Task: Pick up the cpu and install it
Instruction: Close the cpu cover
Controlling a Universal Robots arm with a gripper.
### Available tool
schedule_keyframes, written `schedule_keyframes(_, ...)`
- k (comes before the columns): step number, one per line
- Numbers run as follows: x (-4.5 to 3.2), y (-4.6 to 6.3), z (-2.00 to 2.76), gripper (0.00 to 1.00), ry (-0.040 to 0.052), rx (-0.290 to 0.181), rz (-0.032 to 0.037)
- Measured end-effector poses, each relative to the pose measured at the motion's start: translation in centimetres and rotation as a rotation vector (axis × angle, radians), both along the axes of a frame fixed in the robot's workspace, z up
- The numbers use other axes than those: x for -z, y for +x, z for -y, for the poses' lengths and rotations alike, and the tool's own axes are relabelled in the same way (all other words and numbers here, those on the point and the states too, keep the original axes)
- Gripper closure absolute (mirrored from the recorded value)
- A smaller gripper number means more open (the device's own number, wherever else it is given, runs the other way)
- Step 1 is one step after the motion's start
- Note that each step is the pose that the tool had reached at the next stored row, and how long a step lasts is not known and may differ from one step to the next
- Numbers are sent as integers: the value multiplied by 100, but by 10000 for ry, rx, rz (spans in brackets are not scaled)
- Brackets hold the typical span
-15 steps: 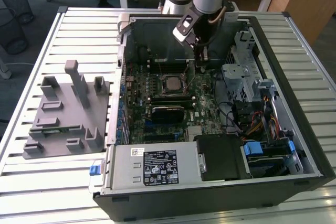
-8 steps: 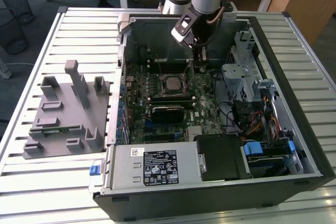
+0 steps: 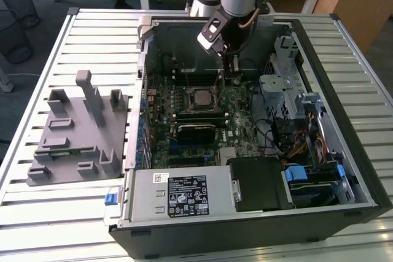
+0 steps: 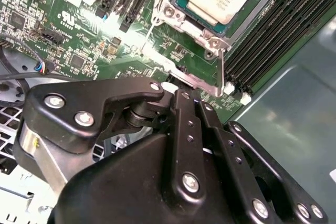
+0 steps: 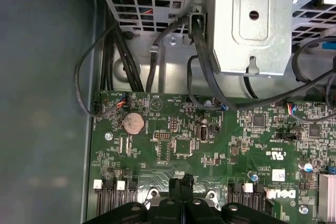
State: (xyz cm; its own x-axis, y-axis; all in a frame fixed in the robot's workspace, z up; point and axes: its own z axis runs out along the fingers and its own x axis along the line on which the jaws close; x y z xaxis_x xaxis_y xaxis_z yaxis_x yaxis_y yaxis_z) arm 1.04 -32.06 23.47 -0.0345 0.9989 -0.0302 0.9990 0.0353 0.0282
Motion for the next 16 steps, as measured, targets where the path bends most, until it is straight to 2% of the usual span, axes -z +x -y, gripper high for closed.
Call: schedule_keyframes(16, 10, -125, 0, 89, 0, -1, 0)
